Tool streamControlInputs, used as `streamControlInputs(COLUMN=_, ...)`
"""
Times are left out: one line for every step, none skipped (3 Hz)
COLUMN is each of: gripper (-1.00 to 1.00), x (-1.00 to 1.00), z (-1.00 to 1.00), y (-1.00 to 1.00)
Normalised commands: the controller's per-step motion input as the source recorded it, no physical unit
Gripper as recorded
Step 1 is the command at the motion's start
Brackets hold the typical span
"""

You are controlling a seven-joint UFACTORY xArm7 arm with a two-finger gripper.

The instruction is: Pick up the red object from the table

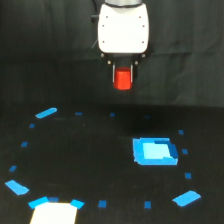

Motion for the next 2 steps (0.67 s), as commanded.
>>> streamControlInputs(gripper=-1.00, x=-0.01, z=-0.27, y=0.09)
streamControlInputs(gripper=-0.94, x=-0.05, z=0.24, y=0.02)
